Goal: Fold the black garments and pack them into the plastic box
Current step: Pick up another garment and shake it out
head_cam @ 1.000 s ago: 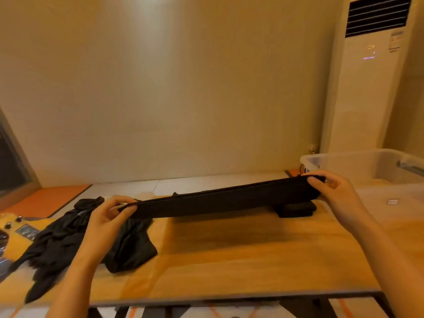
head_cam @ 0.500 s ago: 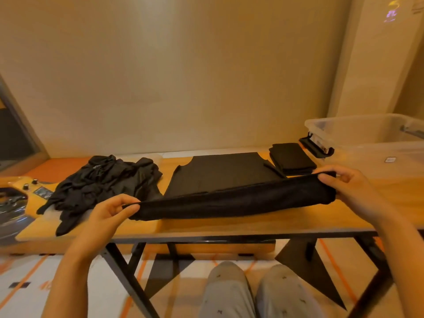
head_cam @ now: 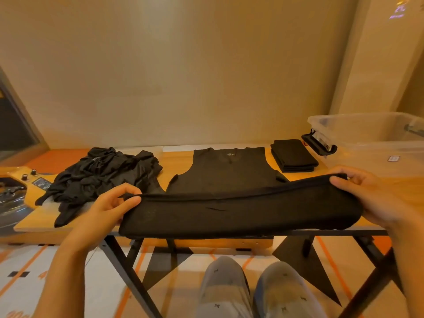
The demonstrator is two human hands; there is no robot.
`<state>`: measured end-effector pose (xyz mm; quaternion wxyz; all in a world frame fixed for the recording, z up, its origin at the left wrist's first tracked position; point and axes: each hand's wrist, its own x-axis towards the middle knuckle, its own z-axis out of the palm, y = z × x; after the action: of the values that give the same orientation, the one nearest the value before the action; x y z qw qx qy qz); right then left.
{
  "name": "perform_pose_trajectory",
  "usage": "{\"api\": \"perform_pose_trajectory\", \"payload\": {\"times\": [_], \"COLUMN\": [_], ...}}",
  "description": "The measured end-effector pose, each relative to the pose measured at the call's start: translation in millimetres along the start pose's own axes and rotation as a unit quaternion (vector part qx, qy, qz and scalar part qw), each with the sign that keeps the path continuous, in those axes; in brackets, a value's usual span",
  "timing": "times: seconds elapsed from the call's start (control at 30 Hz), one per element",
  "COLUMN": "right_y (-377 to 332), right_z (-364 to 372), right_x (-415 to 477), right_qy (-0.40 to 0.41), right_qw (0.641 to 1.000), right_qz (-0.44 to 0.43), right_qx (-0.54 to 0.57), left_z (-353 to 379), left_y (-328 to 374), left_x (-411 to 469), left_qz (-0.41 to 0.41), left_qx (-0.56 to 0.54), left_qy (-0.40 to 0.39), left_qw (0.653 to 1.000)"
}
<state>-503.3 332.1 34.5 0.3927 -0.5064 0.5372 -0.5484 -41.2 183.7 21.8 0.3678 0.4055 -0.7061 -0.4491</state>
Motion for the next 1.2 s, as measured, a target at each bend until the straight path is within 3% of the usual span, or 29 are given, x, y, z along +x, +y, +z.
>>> {"api": "perform_pose_trajectory", "payload": {"times": [0.13, 0.4, 0.67, 0.8, 0.9, 1.0, 1.2], "right_y": [2, 7, 34, 71, 86, 80, 75], "right_z": [0, -5, -13, 1, 14, 36, 84], "right_x": [21, 137, 323, 374, 372, 338, 222], "right_qy": [0.002, 0.167, 0.218, 0.225, 0.244, 0.201, 0.004], "right_qw": [0.999, 0.966, 0.844, 0.781, 0.734, 0.76, 0.809], "right_qz": [0.018, 0.004, 0.029, 0.078, 0.008, -0.029, -0.042], "right_qx": [-0.045, -0.196, -0.489, -0.577, -0.633, -0.618, -0.586], "left_z": [4, 10, 21, 40, 58, 77, 106], "left_y": [-5, -3, -28, -67, -91, -81, -58], "left_x": [24, 155, 347, 398, 391, 350, 219], "left_qz": [-0.013, 0.016, -0.012, -0.097, -0.127, -0.066, 0.016], "left_qx": [0.017, 0.102, 0.236, 0.242, 0.313, 0.345, 0.391], "left_qy": [-0.002, 0.051, 0.049, 0.045, 0.013, -0.008, -0.12], "left_qw": [1.0, 0.993, 0.97, 0.964, 0.941, 0.936, 0.912]}}
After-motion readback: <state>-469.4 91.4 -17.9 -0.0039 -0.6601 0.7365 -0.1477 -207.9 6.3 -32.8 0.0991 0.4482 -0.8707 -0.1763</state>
